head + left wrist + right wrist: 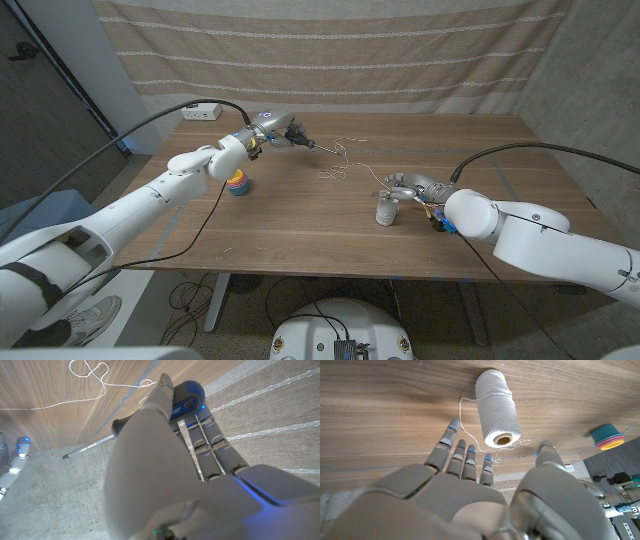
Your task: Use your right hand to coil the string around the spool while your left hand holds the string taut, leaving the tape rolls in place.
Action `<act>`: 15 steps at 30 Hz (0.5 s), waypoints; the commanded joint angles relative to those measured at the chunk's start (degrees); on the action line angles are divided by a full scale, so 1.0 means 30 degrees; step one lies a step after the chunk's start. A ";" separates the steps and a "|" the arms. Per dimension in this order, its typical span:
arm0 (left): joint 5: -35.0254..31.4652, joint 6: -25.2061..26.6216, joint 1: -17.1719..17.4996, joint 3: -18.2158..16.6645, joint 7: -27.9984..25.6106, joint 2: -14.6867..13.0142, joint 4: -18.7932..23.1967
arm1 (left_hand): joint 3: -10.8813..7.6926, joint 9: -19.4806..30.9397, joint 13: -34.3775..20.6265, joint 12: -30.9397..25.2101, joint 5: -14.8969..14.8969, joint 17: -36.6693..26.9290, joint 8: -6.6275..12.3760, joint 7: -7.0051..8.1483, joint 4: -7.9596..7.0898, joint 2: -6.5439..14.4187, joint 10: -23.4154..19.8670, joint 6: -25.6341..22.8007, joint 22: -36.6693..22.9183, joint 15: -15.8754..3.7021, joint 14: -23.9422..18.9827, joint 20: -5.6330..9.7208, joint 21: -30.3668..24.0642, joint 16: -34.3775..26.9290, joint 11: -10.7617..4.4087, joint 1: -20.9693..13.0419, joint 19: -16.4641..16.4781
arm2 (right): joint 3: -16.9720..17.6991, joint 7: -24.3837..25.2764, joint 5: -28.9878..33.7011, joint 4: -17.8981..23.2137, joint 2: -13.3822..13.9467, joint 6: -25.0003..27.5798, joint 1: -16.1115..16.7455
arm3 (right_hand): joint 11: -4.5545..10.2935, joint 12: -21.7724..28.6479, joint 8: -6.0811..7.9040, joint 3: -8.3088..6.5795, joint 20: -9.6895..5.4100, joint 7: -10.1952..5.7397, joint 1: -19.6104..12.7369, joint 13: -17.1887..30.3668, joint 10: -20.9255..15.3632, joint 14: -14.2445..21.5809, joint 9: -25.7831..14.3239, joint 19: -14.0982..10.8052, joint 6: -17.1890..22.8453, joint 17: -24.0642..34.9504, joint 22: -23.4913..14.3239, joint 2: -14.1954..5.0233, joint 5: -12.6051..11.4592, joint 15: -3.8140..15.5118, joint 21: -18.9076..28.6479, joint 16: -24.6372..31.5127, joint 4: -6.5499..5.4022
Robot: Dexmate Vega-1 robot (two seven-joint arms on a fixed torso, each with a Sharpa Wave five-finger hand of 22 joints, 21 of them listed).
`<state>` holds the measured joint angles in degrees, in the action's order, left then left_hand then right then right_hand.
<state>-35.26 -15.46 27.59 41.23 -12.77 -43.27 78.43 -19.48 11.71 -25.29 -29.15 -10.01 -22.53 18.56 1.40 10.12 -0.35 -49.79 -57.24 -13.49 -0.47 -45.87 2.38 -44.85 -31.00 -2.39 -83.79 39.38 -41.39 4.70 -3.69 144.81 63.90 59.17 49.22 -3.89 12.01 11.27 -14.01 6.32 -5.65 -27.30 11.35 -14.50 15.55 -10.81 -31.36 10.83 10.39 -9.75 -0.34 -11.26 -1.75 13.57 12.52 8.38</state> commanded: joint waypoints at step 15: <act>0.0148 -0.0018 0.0112 -0.0056 -0.0288 -0.0202 -0.0070 | -0.0437 0.0064 -0.2909 0.0247 -0.0088 -0.3683 -0.0177 -0.1908 -0.0238 0.2250 -0.0300 -0.2189 -0.0551 -0.2660 -0.2070 0.2335 -0.3075 -0.0023 -0.0043 -0.2084 0.0298 | -1.0663 -0.3511 0.6395 0.0667 -0.1443 0.5451 -0.8629 | 0.1399 0.0574 0.0678 -0.0773 -0.1747 -0.1818 -0.4926 0.0150 -0.3432 0.7475 -0.0031 -0.5723 0.3853 0.0882 -0.0412 -0.0807 -0.0657 0.2619 0.1386 0.2667 0.0460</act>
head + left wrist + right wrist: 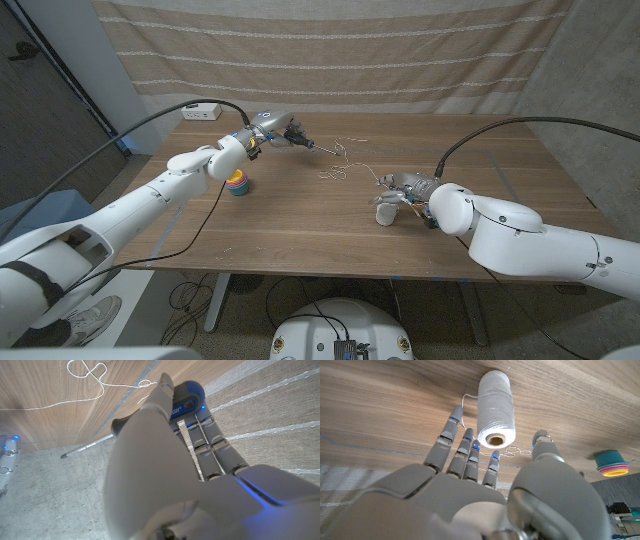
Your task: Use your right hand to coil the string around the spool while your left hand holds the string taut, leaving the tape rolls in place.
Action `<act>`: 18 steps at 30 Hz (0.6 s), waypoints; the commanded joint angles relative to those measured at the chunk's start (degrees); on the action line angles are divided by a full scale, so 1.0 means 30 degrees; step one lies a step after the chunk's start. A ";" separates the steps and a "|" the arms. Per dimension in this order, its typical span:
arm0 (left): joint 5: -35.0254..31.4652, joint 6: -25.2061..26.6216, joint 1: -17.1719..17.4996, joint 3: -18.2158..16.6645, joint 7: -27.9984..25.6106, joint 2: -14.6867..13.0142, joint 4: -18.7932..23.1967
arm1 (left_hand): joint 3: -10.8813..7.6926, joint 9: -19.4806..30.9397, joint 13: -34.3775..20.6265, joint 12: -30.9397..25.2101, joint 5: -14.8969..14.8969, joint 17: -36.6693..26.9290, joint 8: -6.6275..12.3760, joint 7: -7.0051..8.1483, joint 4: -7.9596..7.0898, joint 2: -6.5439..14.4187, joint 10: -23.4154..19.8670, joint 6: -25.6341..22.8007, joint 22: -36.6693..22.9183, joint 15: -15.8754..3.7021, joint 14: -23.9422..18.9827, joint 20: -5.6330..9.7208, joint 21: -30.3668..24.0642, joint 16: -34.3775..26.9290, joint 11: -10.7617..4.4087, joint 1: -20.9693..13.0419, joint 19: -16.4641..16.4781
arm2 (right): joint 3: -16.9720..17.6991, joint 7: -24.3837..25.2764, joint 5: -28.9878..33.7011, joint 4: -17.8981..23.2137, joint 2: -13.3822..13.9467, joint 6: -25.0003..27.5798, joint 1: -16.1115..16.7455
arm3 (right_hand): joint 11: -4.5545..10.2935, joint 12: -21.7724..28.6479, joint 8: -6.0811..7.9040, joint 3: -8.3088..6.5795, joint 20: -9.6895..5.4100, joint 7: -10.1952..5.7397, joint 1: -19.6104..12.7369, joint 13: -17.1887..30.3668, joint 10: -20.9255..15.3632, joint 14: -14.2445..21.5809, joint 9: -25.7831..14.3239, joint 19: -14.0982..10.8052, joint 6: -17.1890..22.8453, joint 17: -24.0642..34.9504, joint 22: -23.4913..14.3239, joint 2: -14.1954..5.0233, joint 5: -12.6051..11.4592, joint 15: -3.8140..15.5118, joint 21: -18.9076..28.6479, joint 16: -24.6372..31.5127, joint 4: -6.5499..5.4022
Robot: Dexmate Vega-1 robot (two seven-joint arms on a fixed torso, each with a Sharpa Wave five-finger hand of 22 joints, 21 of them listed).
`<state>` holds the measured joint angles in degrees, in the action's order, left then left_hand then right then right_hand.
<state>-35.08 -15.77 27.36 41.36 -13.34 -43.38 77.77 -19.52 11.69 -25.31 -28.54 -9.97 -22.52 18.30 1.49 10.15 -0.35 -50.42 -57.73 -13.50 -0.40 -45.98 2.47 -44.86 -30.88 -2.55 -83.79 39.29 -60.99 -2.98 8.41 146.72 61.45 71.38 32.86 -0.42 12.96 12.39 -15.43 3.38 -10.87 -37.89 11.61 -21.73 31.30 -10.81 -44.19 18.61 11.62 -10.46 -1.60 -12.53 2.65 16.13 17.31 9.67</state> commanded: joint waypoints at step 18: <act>0.0145 0.0600 0.0877 -0.0530 -0.0198 -0.0614 0.1036 | -0.0520 0.0112 -0.3038 0.0234 -0.0115 -0.3817 -0.0256 -0.1928 -0.0254 0.2243 -0.0135 -0.2052 -0.0230 -0.2687 -0.2088 0.2327 -0.3476 0.0044 0.0018 -0.2042 0.0121 | -0.4335 0.0414 0.0935 -0.1346 -0.1334 0.1995 -0.3380 | -0.0579 0.3830 0.1558 -0.2044 -0.4848 0.4005 -1.3013 0.1960 -0.8293 0.9484 -0.0312 -0.3067 1.1654 0.6961 -0.2587 -0.2676 0.0795 0.3556 0.5577 0.6155 0.0039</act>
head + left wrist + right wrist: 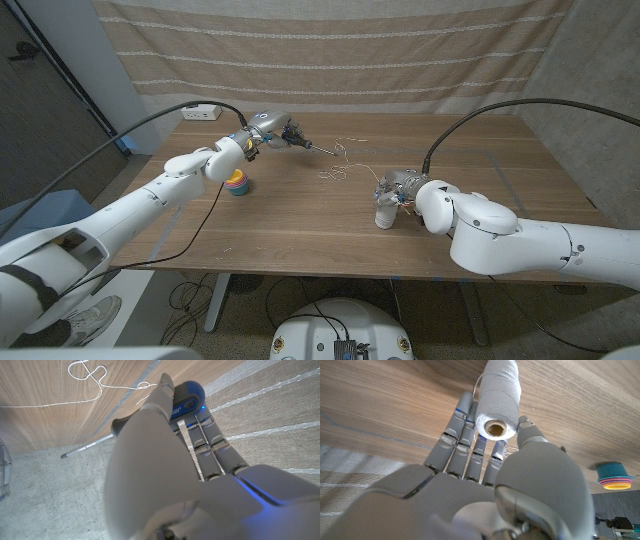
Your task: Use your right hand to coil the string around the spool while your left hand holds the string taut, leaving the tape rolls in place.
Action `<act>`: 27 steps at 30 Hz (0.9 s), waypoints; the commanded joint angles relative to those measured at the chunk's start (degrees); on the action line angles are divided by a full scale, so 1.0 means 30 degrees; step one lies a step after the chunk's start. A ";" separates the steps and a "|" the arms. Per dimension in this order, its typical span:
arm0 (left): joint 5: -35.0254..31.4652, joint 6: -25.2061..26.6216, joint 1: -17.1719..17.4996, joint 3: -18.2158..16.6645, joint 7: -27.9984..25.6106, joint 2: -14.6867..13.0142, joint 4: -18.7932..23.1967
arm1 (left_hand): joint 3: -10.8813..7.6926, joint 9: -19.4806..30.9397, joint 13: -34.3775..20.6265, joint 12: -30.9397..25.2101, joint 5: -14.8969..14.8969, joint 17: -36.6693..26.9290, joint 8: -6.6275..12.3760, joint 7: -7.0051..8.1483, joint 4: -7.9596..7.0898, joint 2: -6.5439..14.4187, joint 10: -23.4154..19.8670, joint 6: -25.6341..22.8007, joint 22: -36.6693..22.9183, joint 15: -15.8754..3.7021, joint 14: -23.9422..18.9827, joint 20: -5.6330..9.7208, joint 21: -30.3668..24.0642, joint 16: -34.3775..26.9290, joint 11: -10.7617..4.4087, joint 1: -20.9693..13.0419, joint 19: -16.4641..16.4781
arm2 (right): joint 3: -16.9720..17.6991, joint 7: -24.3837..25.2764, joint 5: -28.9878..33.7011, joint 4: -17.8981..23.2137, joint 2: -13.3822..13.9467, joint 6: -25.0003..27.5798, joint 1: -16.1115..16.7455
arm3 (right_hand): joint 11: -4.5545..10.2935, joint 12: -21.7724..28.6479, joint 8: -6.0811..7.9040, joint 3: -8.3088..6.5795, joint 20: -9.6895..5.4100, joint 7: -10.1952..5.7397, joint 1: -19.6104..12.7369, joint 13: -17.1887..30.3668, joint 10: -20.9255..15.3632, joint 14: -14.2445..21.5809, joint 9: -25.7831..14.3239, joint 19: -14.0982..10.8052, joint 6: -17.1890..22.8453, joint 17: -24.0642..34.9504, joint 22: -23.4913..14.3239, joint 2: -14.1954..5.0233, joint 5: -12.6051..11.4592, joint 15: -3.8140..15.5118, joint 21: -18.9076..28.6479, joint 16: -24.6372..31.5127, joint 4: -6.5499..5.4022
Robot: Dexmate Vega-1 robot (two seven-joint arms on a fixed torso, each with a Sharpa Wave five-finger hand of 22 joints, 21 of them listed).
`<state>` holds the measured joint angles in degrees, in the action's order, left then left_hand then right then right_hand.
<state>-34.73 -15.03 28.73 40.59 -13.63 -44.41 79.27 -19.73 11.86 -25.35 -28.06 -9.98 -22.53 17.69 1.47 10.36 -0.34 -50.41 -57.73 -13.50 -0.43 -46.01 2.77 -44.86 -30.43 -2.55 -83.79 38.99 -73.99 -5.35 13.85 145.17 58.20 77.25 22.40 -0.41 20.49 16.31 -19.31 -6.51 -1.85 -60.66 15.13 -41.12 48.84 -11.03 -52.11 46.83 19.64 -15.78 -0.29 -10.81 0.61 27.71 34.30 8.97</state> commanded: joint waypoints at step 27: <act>-0.0037 0.0675 0.1095 -0.0696 -0.0286 -0.0523 0.1421 | -0.0576 0.0126 -0.3219 0.0321 -0.0110 -0.3997 -0.0222 -0.1898 -0.0317 0.2210 -0.0202 -0.2139 0.0205 -0.2733 -0.2089 0.2291 -0.4013 0.0053 -0.0004 -0.1960 0.0037 | 1.2611 1.1519 -0.2941 -0.2406 0.2068 -1.5747 1.2799 | -0.1002 0.2732 -0.0025 0.0362 -0.1823 0.1879 -0.6905 0.1990 -0.3274 0.4942 -0.0223 -0.0579 0.4776 0.6206 -0.2603 -0.2320 -0.0190 0.4151 0.5188 0.0302 -0.0020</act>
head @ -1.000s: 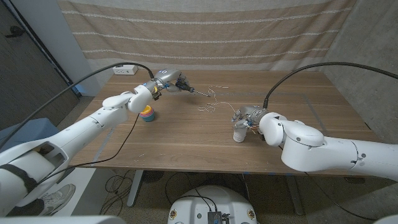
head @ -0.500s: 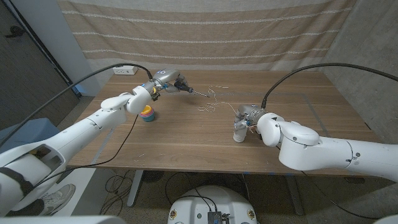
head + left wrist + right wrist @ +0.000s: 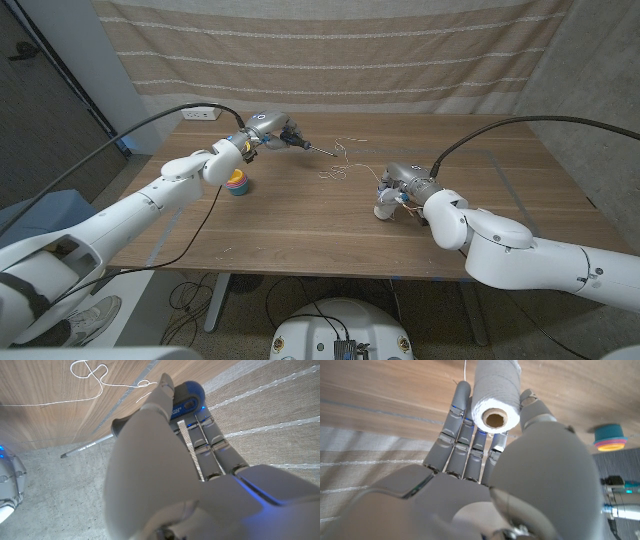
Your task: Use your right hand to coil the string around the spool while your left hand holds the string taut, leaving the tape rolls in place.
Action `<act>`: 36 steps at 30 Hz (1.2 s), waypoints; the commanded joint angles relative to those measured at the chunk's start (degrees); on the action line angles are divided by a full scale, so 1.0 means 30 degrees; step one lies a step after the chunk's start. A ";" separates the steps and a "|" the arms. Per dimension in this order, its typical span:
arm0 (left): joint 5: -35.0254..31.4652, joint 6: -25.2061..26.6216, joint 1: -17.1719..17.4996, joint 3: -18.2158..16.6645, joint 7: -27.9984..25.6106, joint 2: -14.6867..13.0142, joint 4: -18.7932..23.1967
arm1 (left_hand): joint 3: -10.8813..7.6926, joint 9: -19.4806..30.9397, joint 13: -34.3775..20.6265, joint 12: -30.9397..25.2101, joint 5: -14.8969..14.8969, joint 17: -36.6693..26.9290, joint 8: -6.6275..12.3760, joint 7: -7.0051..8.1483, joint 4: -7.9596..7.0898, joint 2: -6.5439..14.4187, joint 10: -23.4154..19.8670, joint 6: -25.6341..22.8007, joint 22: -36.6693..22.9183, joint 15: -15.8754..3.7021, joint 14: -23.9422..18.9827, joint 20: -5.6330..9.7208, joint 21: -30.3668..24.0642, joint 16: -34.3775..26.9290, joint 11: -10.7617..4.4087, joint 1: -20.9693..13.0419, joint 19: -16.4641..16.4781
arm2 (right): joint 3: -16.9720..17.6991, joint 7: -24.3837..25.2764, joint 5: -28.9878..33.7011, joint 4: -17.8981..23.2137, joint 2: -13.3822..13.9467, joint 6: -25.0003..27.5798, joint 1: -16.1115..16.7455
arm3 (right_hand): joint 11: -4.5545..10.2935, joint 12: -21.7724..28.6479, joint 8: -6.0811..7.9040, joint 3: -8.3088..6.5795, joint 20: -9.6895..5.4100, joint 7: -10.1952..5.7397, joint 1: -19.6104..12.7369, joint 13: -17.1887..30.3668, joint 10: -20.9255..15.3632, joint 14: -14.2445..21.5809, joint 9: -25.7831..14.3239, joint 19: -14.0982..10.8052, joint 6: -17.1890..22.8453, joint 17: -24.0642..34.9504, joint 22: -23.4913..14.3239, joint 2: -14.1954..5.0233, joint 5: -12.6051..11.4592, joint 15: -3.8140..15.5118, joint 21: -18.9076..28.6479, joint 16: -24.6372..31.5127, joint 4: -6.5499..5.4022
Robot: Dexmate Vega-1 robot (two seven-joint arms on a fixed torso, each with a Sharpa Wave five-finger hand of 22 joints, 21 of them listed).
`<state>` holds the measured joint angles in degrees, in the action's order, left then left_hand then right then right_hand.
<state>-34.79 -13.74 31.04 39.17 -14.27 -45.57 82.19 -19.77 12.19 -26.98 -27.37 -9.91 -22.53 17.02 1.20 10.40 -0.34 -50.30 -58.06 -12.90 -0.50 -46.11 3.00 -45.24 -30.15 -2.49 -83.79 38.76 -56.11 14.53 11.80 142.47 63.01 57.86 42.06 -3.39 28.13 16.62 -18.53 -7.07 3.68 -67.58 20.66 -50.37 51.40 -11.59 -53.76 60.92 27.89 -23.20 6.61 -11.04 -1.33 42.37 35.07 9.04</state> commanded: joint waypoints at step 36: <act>-0.0369 0.2165 0.1337 -0.0926 -0.0659 -0.0258 0.2327 | -0.0783 0.0173 -0.2841 0.0417 -0.0182 -0.4219 -0.0180 -0.1925 -0.0207 0.2018 -0.0530 -0.2134 0.0439 -0.2553 -0.2349 0.2164 -0.4672 0.0064 0.0094 -0.2088 -0.0028 | 0.9473 -0.1601 -0.5282 -1.0302 -0.7518 -2.5475 0.4845 | -0.0065 0.0360 -0.0627 0.0733 -0.1687 0.0155 -0.5008 0.0666 -0.0270 0.4342 -0.0096 0.0645 0.0319 0.4444 -0.0798 -0.4601 -0.0301 0.4759 0.2006 -0.0466 -0.0247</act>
<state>-35.47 -8.66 34.44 36.46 -15.84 -46.39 87.91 -20.44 12.46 -28.17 -26.17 -10.18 -24.30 16.51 0.99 11.07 -0.34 -51.29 -58.66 -11.40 -0.34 -46.29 3.17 -46.86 -29.67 -2.14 -83.79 38.57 -27.15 16.02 -2.54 119.07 48.24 -9.45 61.36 -3.80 28.79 14.99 -16.60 -6.52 4.29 -68.95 22.44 -50.76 51.40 -11.58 -53.20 61.53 27.92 -25.40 5.85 -11.48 -1.34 47.92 33.79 8.43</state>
